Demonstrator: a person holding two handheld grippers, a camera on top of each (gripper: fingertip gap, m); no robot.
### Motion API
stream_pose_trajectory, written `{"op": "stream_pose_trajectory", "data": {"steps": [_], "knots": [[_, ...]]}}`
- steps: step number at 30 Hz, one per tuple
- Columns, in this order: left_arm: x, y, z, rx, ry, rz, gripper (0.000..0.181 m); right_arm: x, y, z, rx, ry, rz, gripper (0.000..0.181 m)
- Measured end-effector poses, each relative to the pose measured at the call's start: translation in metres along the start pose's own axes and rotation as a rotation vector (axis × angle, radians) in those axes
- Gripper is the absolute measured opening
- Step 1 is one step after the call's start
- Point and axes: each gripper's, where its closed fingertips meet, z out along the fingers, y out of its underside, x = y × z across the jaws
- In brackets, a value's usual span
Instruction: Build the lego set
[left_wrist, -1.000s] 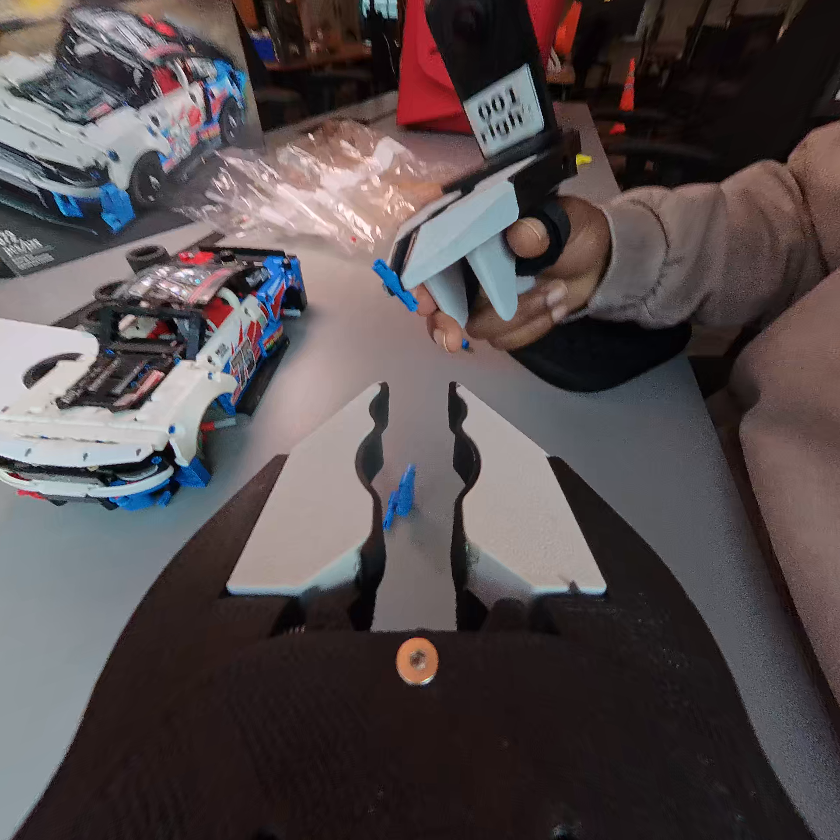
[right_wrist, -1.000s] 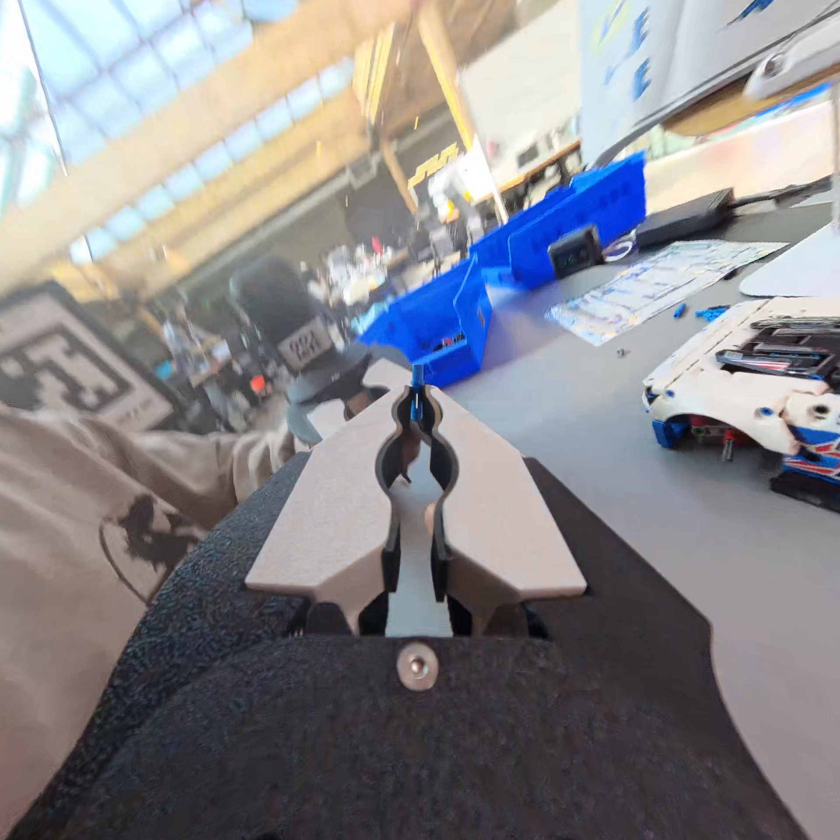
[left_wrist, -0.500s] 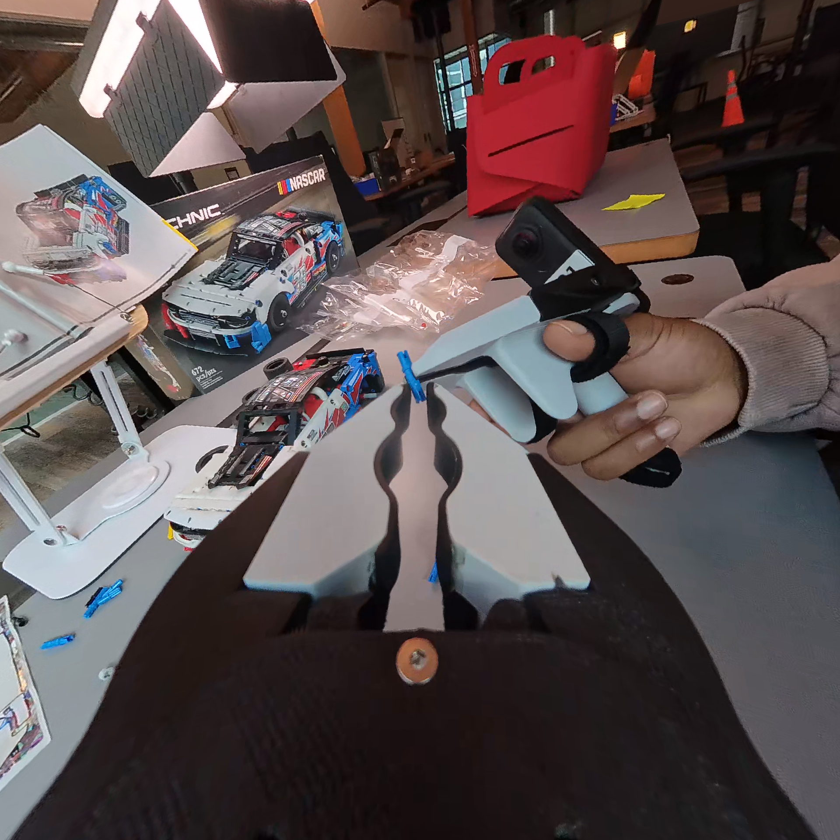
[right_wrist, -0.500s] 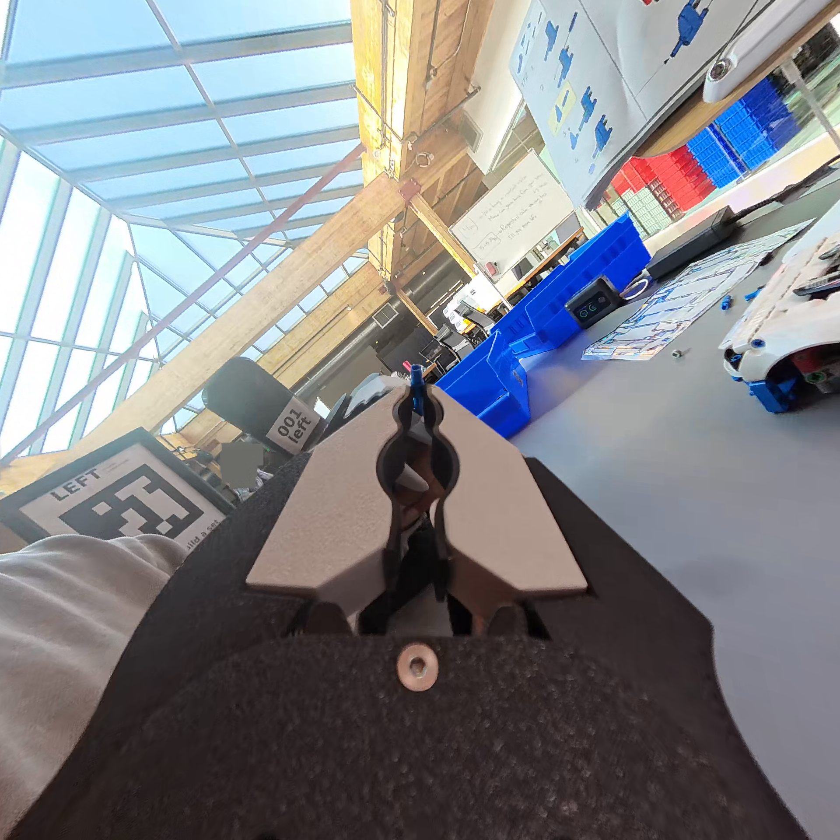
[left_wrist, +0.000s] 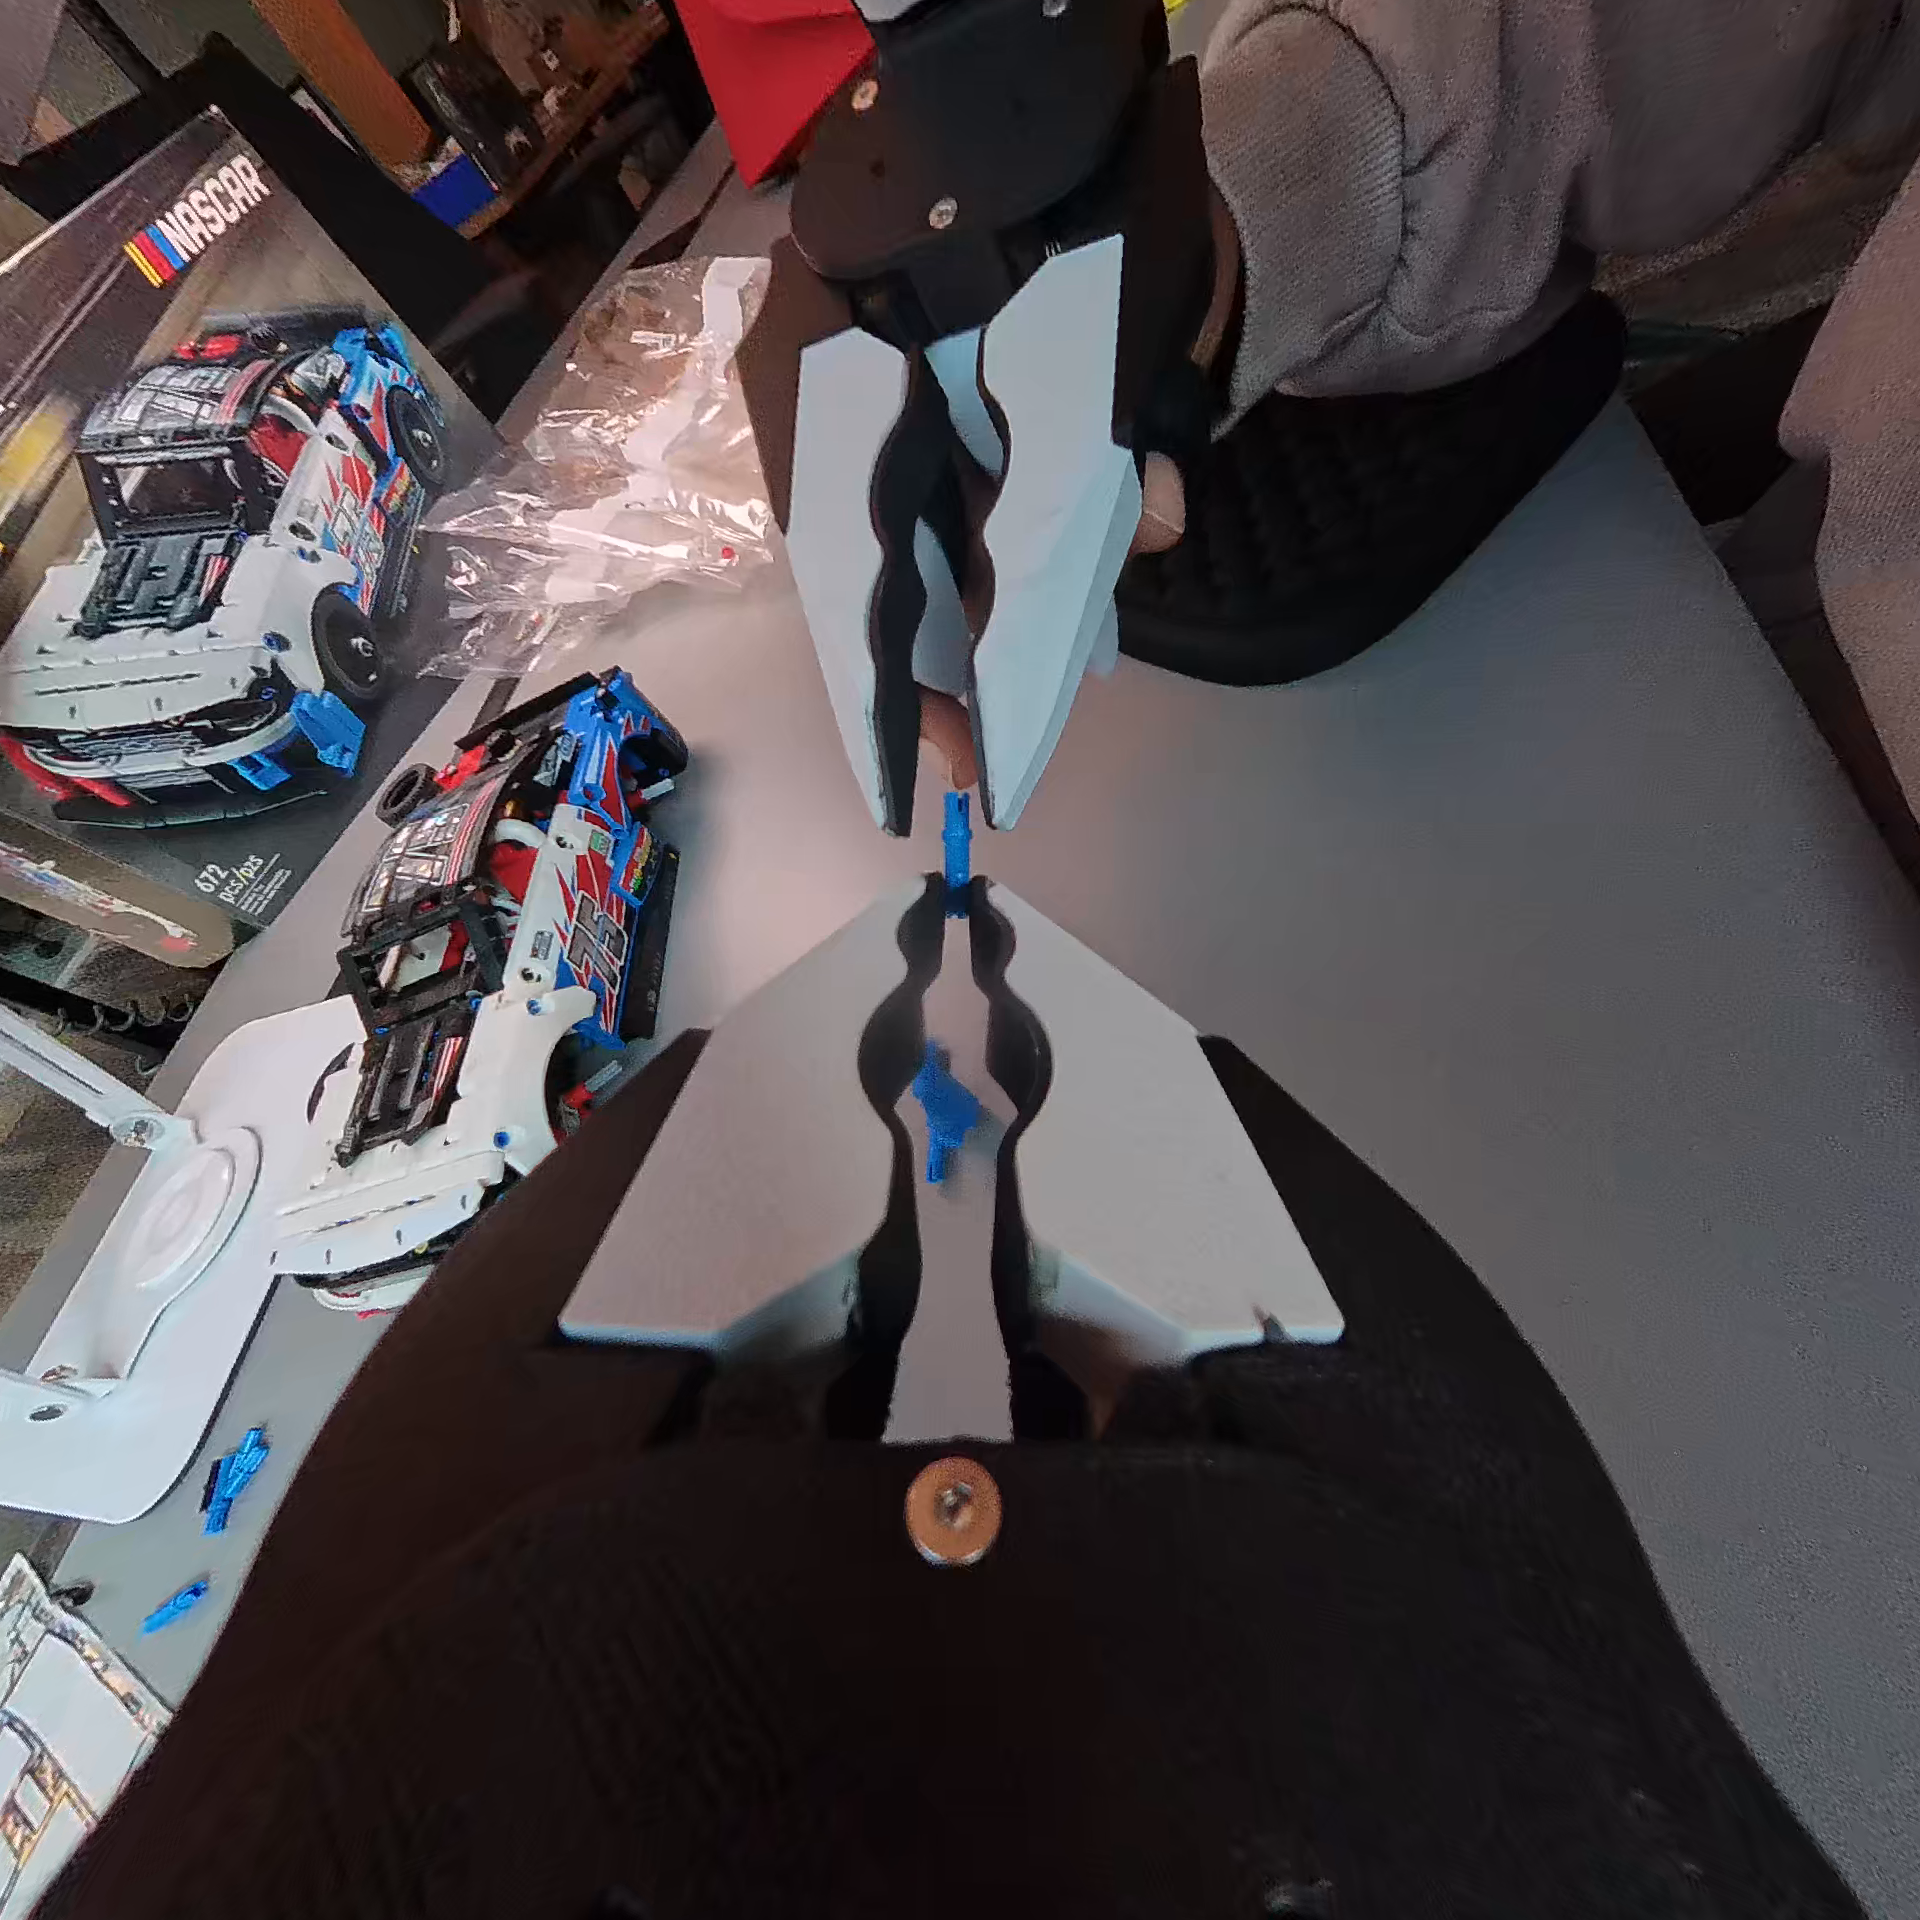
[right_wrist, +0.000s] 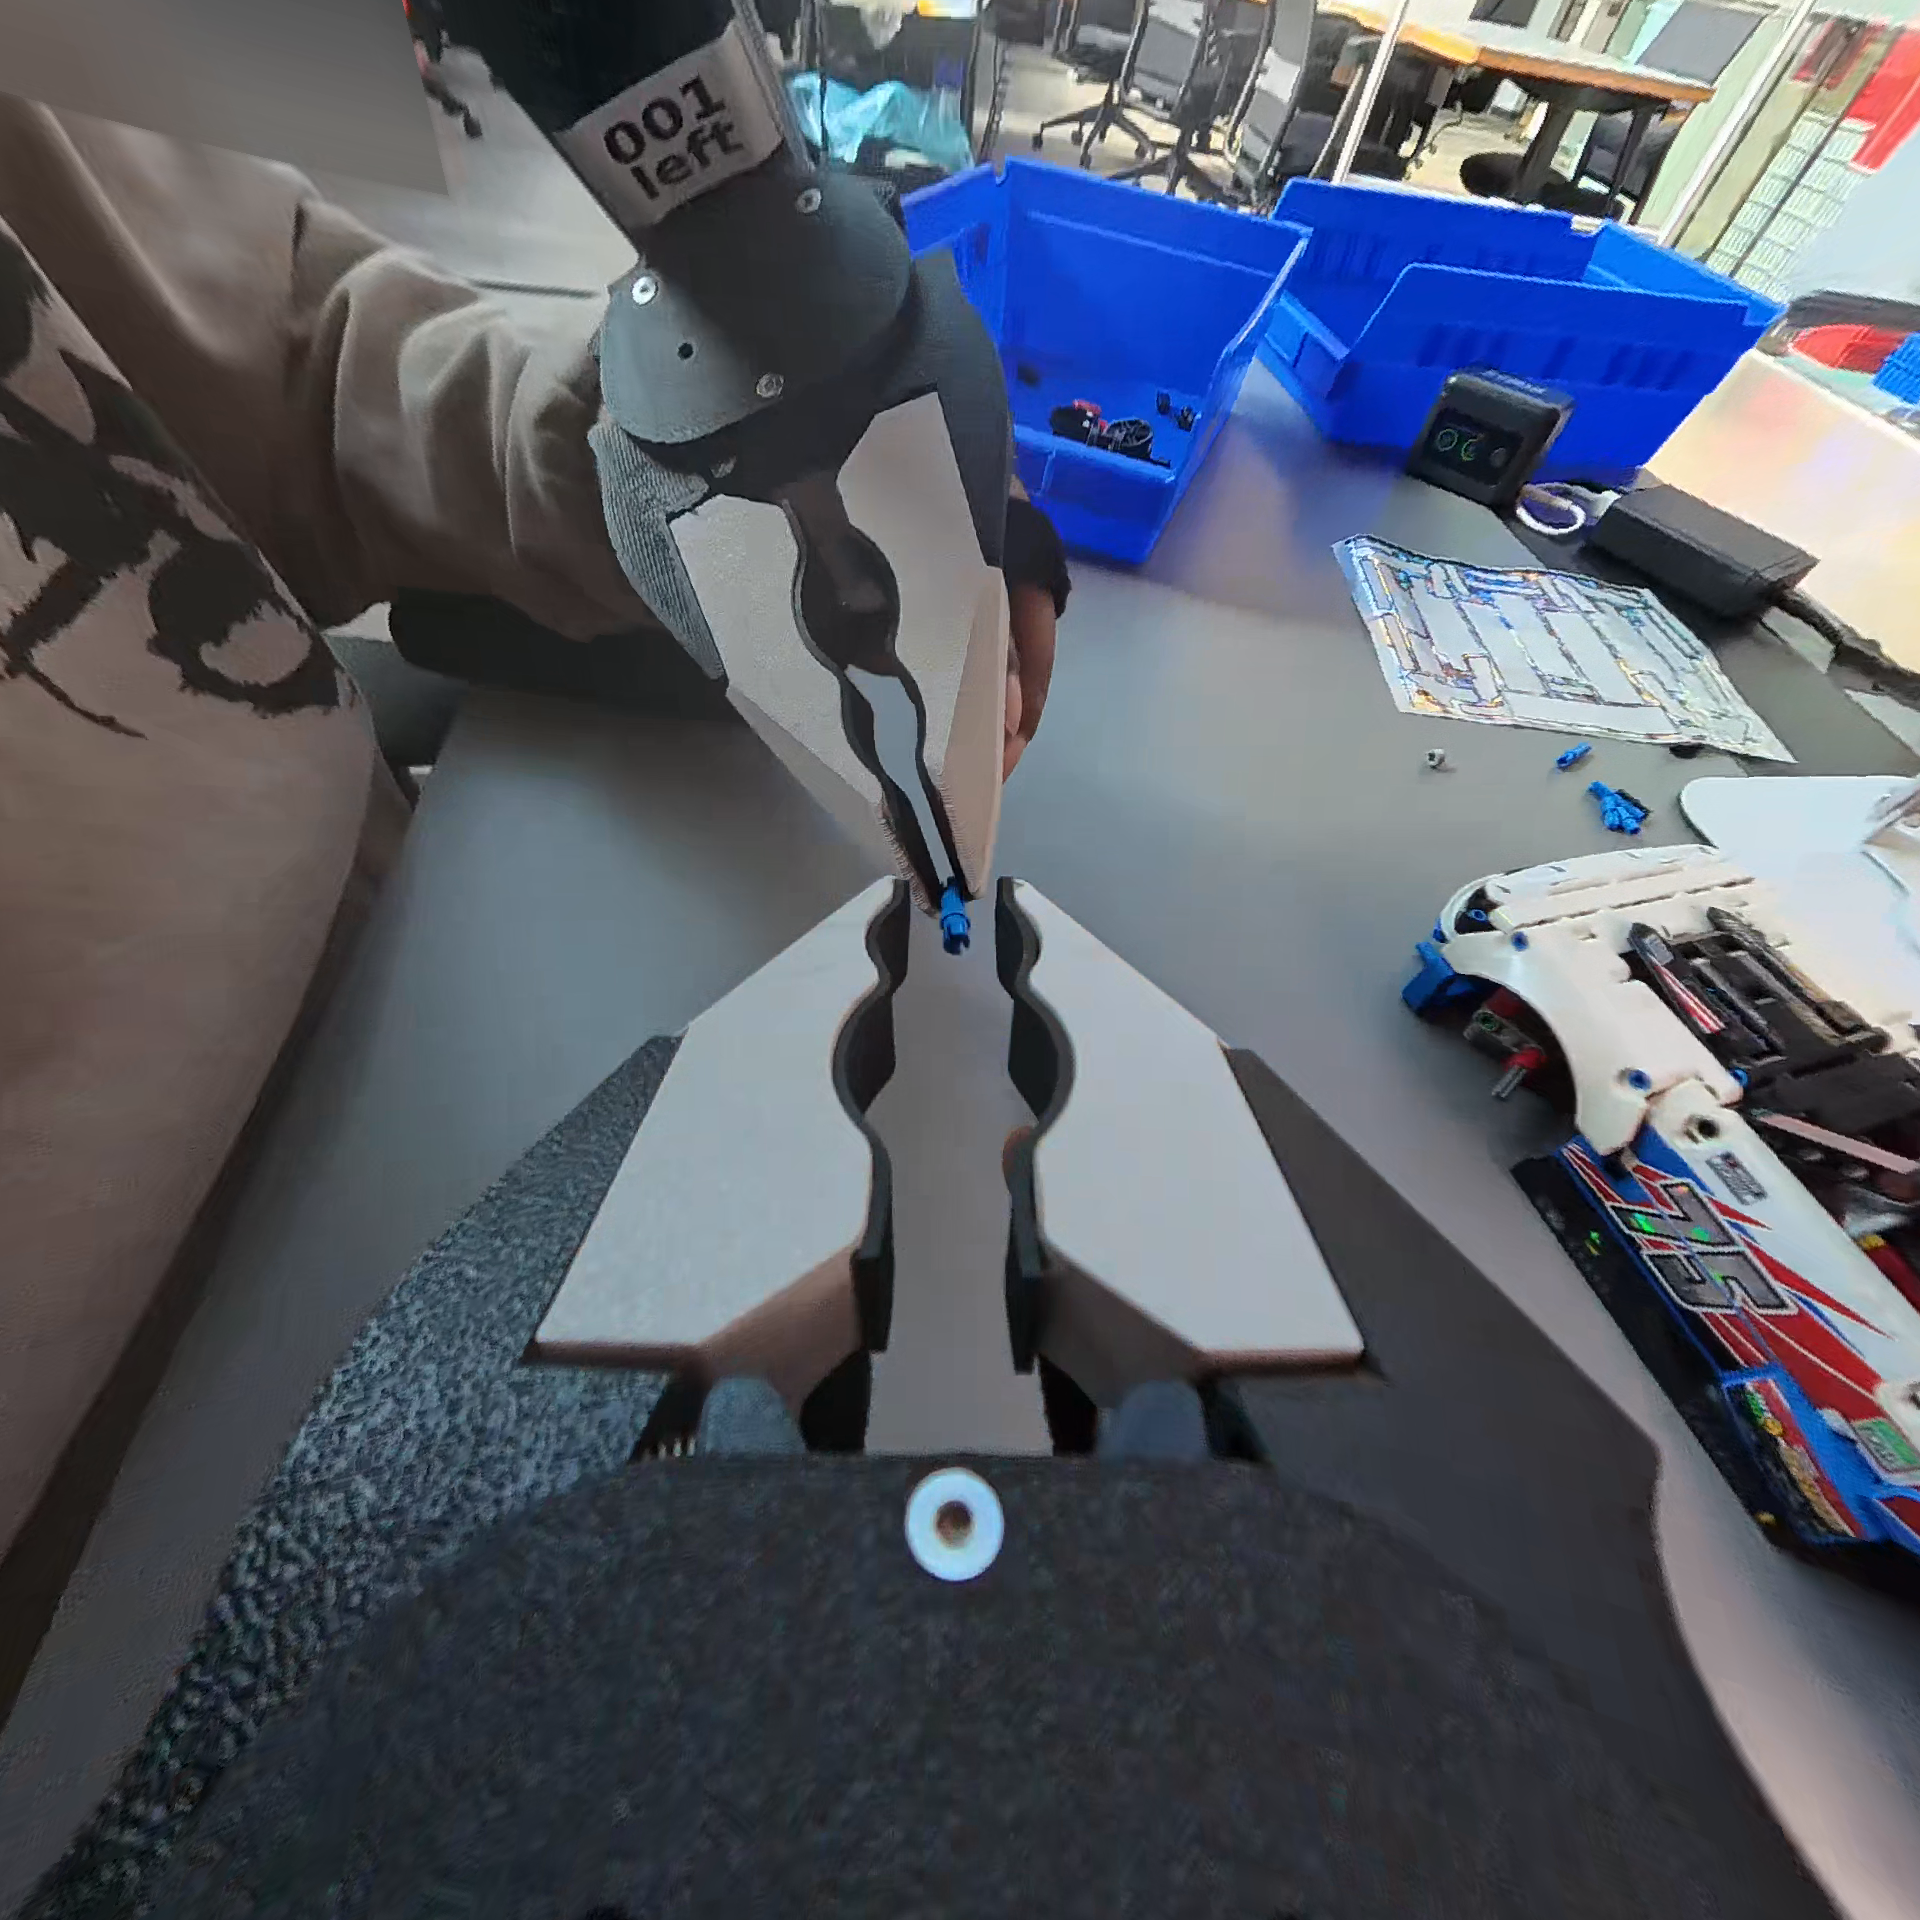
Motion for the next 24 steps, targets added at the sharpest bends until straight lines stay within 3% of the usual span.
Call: {"op": "stream_pose_trajectory", "data": {"steps": [1,9,16,19,24], "knots": [[0.001,0.002,0.002,-0.006,0.004,-0.001,0.002,-0.001,0.005,0.002,-0.030,-0.010,-0.018,0.012],[0.002,0.011,0.006,-0.028,0.021,-0.026,0.002,0.003,0.019,0.006,-0.074,-0.007,-0.068,0.003],[-0.002,0.016,0.008,-0.023,0.020,-0.083,0.002,0.009,0.024,0.007,-0.050,-0.021,-0.001,0.003],[-0.008,0.037,0.007,-0.096,0.053,-0.197,0.022,0.027,0.030,0.000,-0.041,0.015,0.035,0.003],[-0.004,0.084,0.018,-0.255,0.144,-0.368,0.038,0.036,0.039,-0.006,0.003,0.000,0.096,0.003]]}}
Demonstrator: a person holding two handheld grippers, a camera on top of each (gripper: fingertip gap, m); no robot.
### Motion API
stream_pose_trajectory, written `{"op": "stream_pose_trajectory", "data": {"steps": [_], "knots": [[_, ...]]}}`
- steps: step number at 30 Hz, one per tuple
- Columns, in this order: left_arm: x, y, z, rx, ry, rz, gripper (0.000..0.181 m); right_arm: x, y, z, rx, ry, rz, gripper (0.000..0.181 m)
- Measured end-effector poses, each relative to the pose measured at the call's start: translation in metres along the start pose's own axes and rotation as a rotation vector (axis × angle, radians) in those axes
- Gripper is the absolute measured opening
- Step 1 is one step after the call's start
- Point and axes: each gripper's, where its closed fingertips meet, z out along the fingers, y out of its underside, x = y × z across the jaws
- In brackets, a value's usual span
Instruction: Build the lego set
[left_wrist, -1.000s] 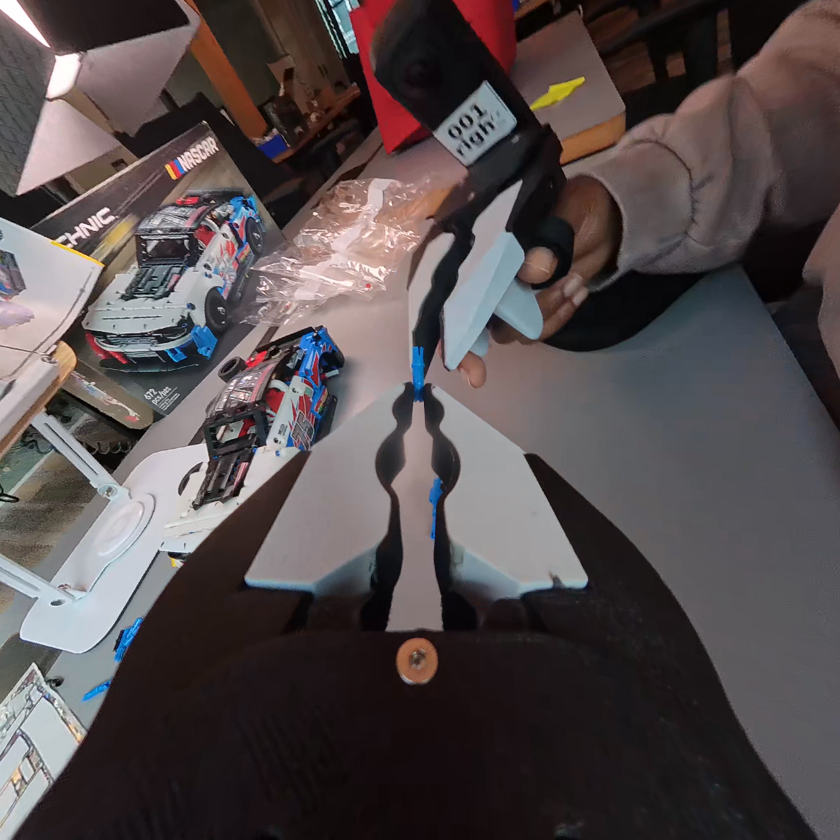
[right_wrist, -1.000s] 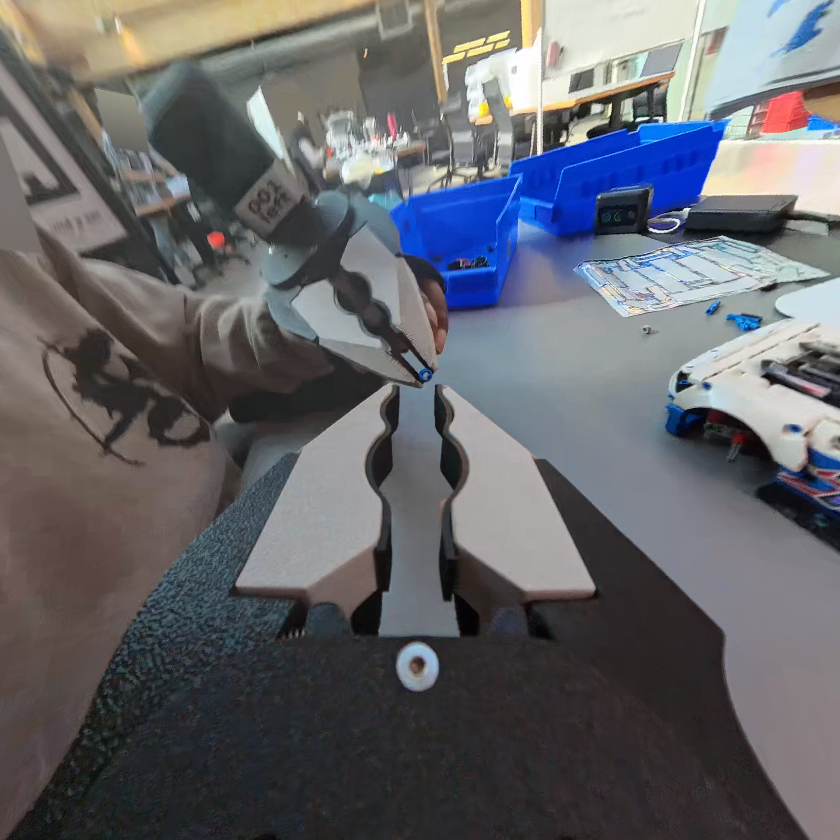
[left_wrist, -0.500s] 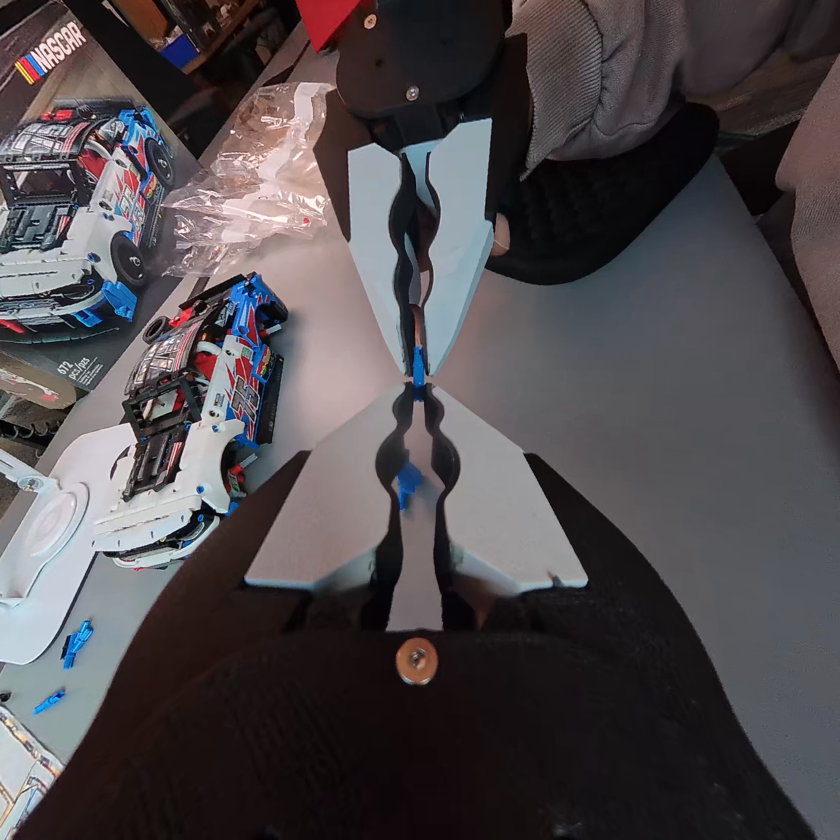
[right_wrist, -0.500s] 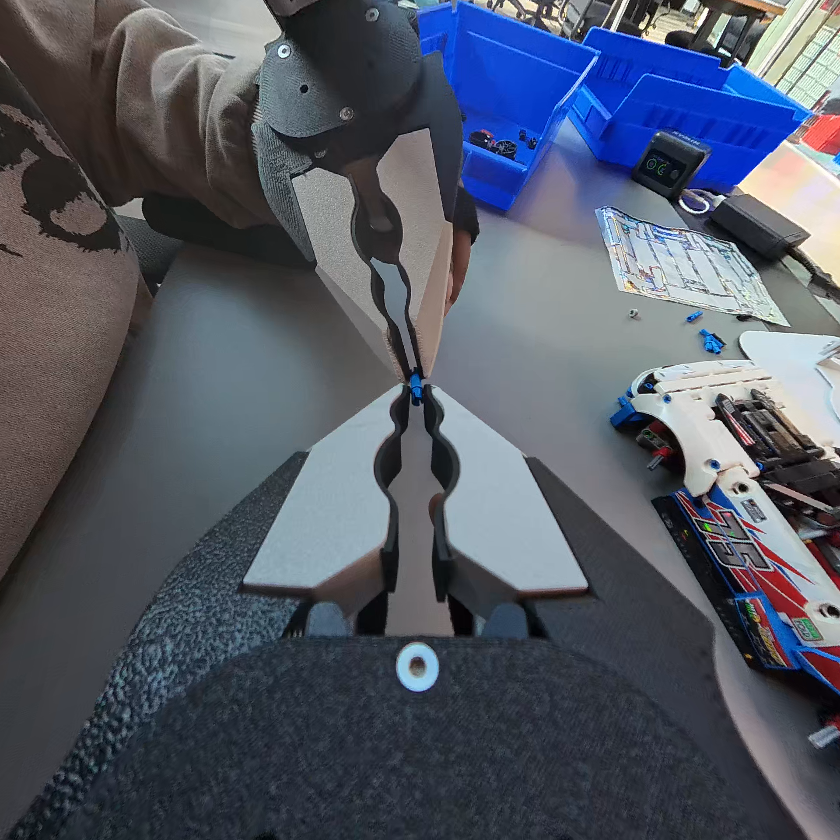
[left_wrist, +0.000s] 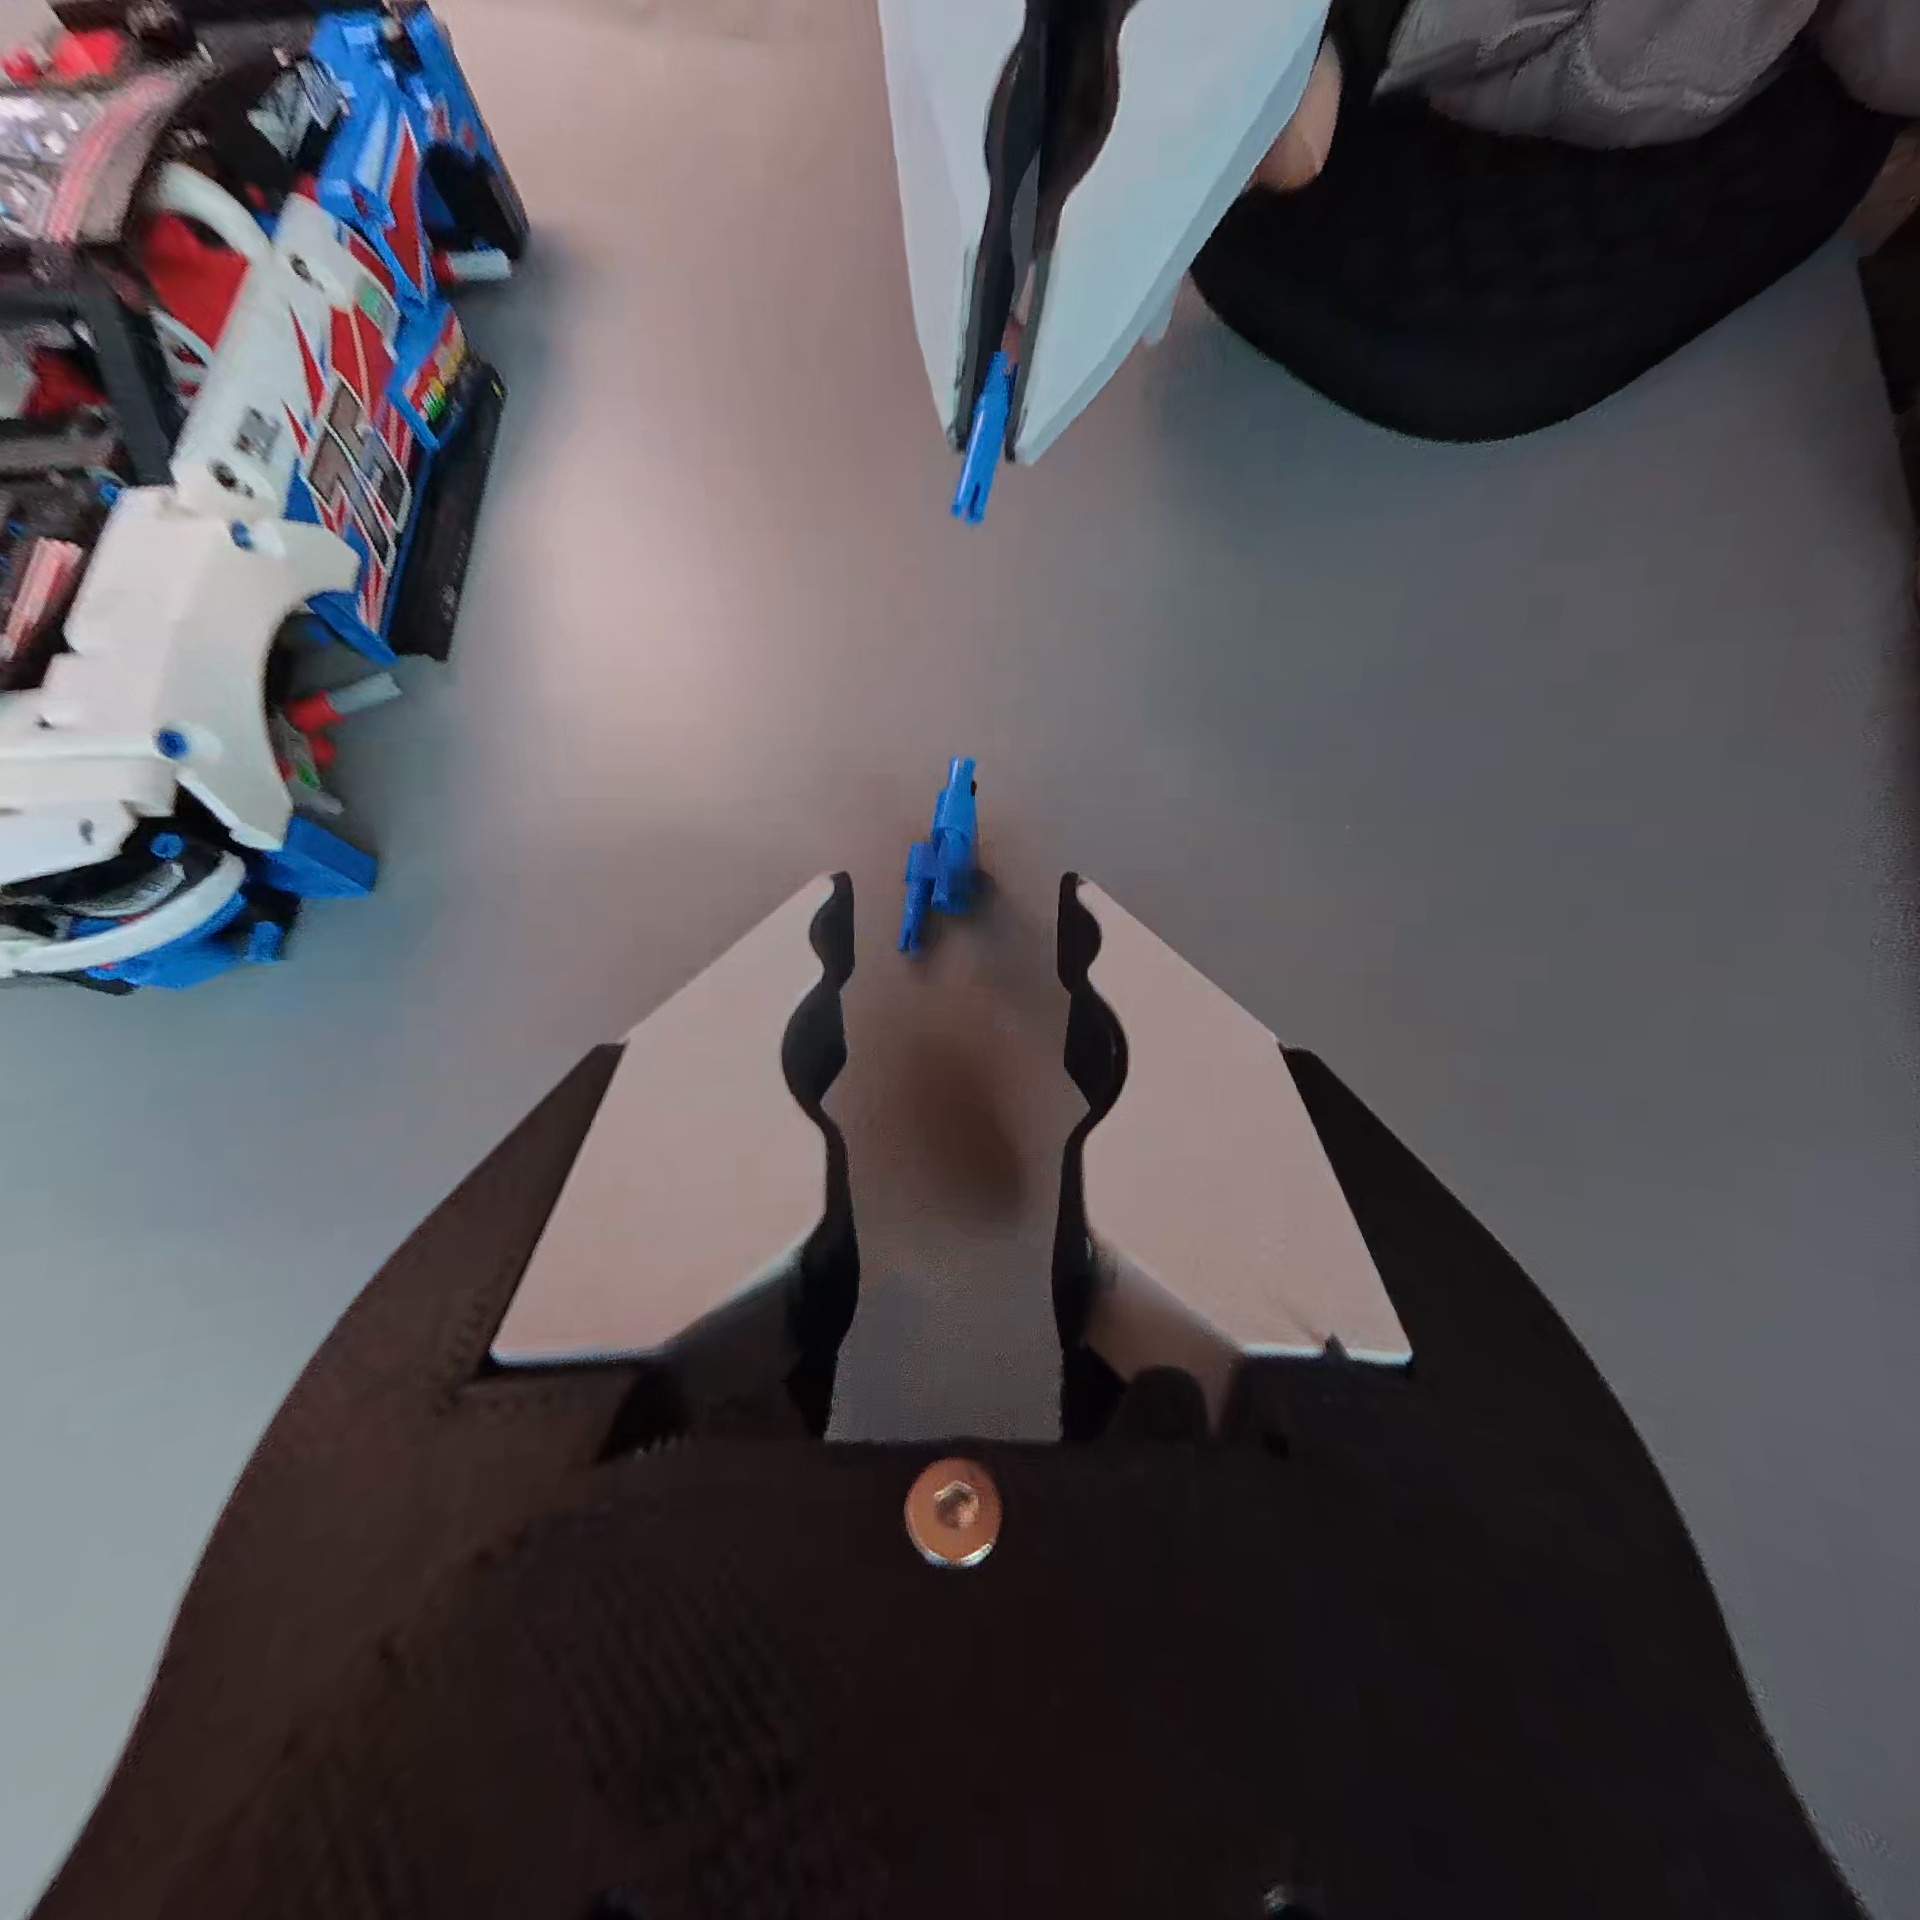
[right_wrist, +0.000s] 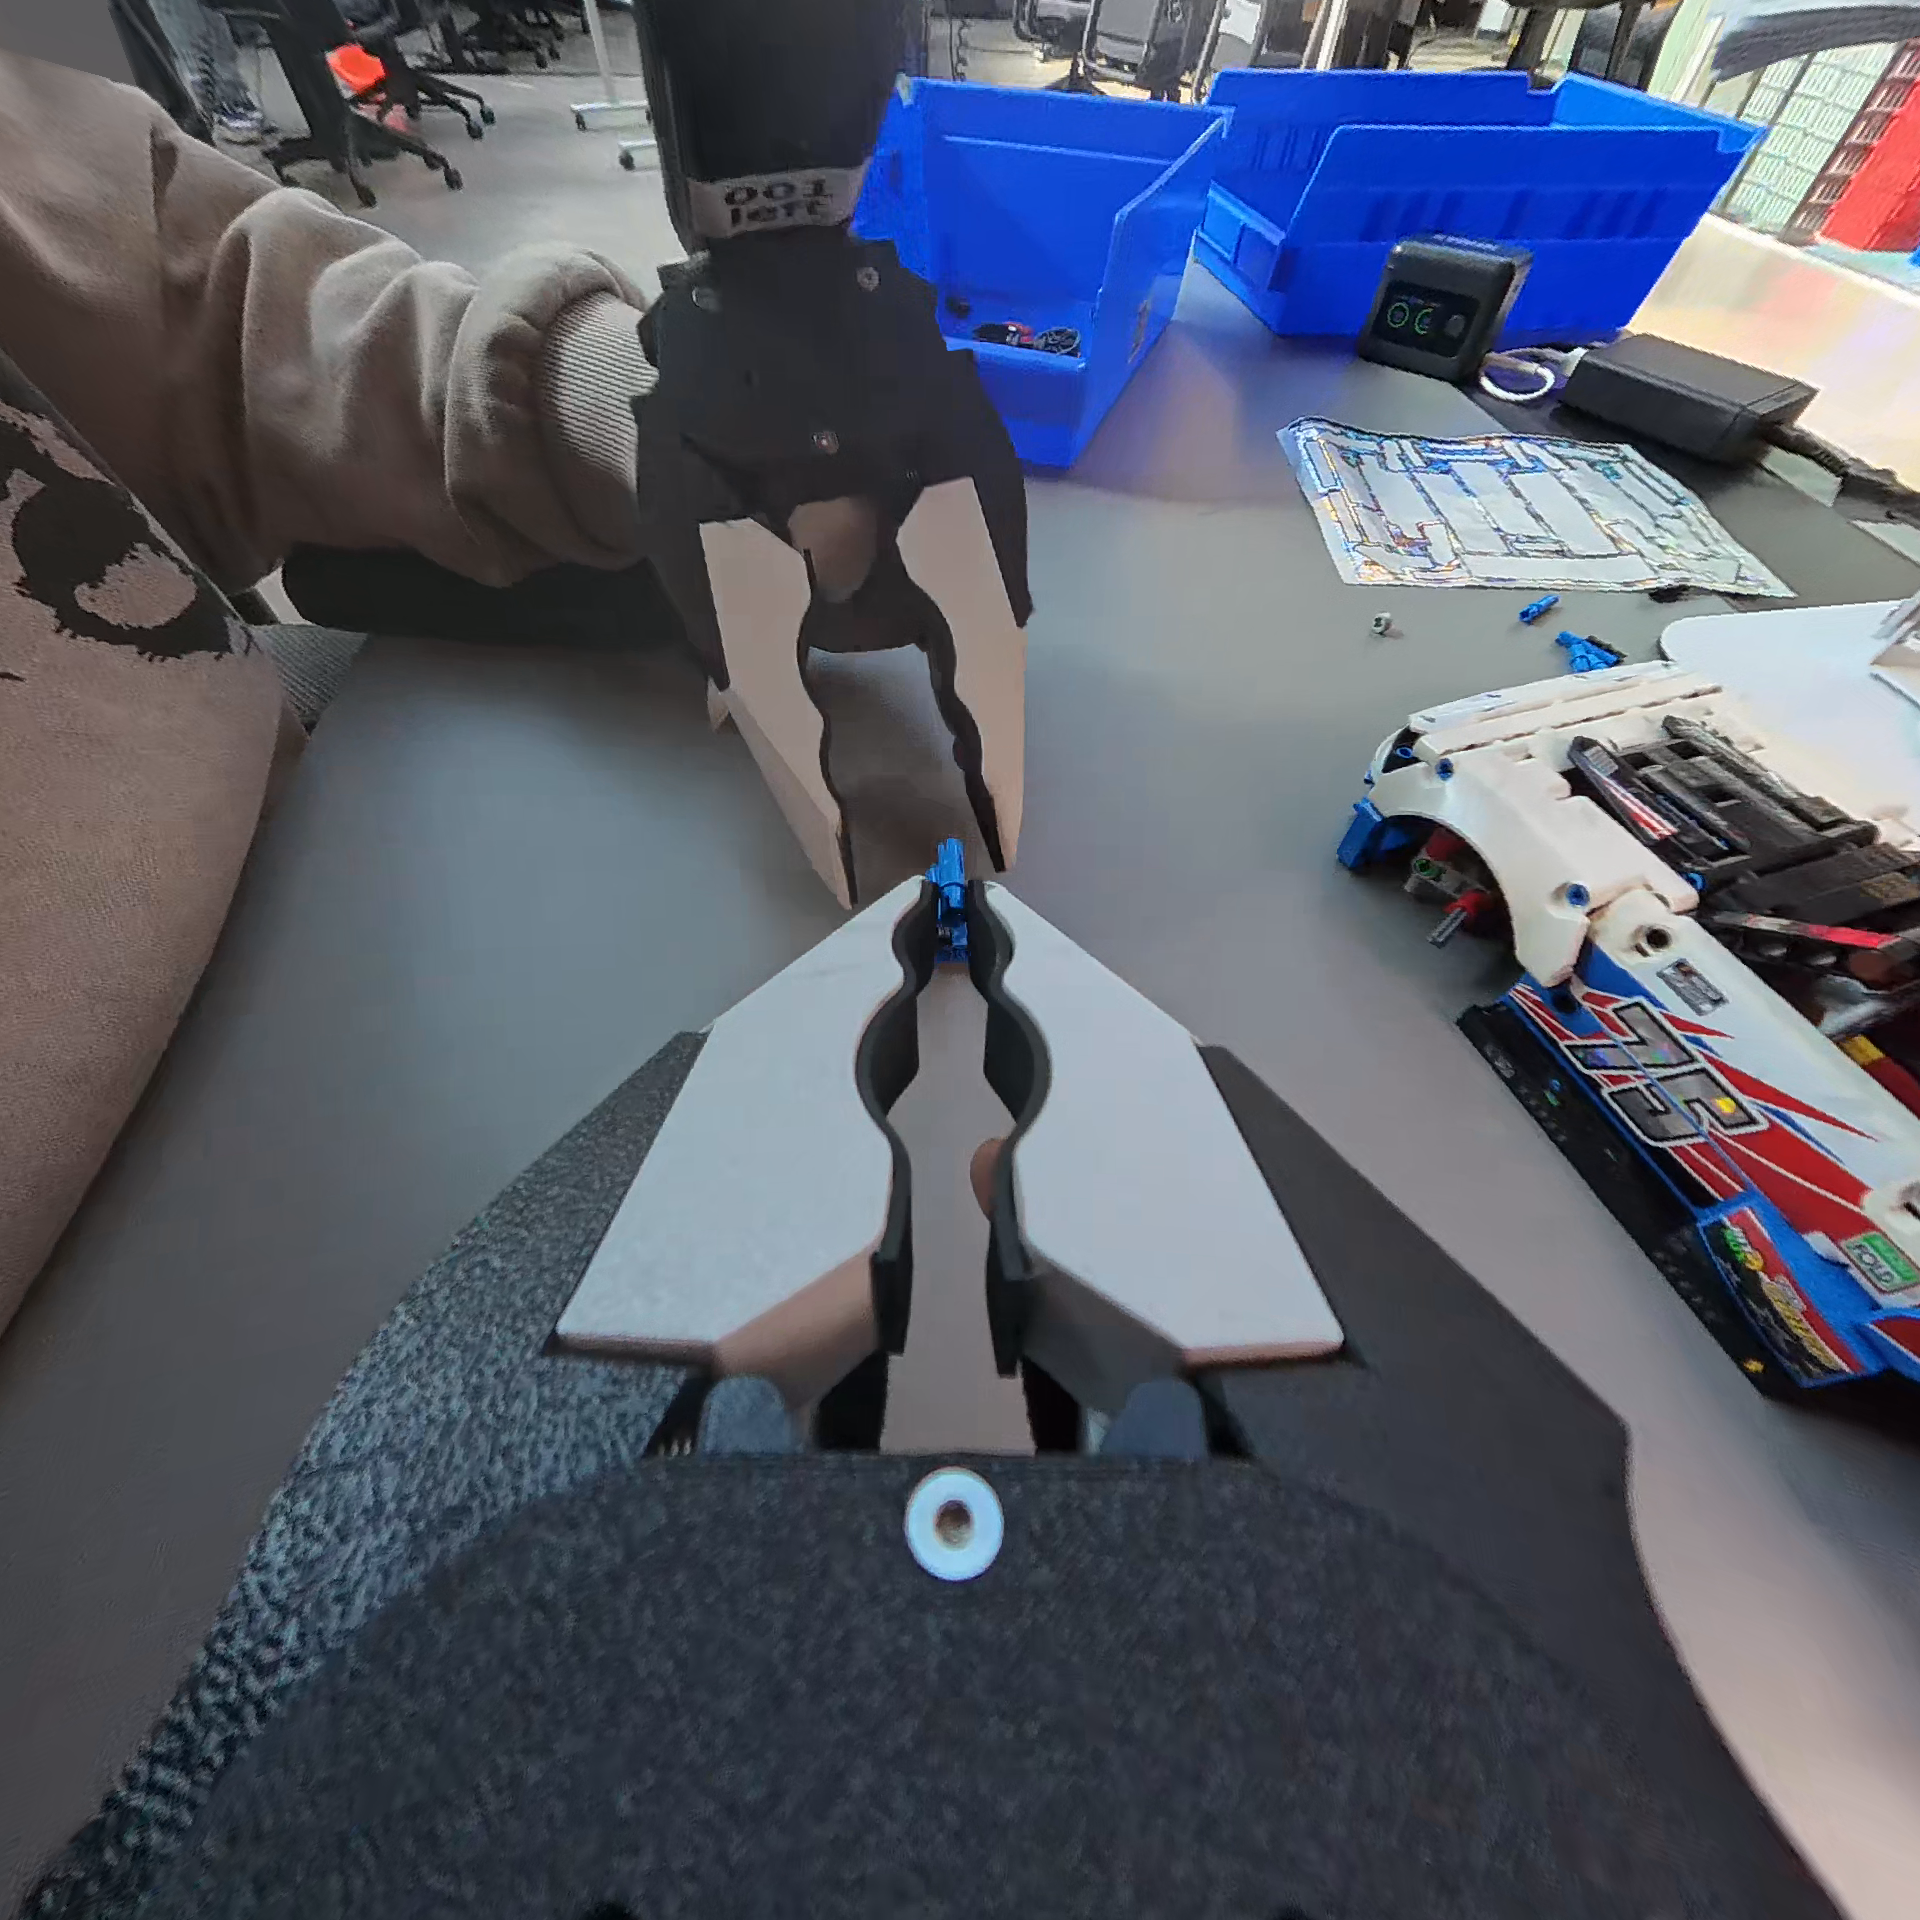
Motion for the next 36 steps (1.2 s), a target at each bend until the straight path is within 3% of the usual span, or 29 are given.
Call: {"op": "stream_pose_trajectory", "data": {"steps": [2,10,15,20,36], "knots": [[-0.002,0.010,0.010,-0.060,0.005,-0.007,0.038,-0.004,0.005,0.001,-0.011,-0.021,-0.002,0.003],[-0.003,0.005,0.021,-0.061,0.041,0.037,0.016,-0.009,0.012,-0.003,-0.025,-0.045,0.004,0.003],[0.007,-0.028,0.005,0.194,0.077,0.049,0.013,-0.012,0.015,0.000,-0.053,-0.034,0.039,0.003],[0.011,-0.046,-0.001,0.281,0.085,0.045,0.013,-0.016,0.009,0.004,-0.032,-0.054,0.060,0.003],[0.018,-0.042,0.008,0.202,0.031,0.088,0.013,-0.020,0.023,0.008,-0.145,-0.041,0.028,0.002]]}}
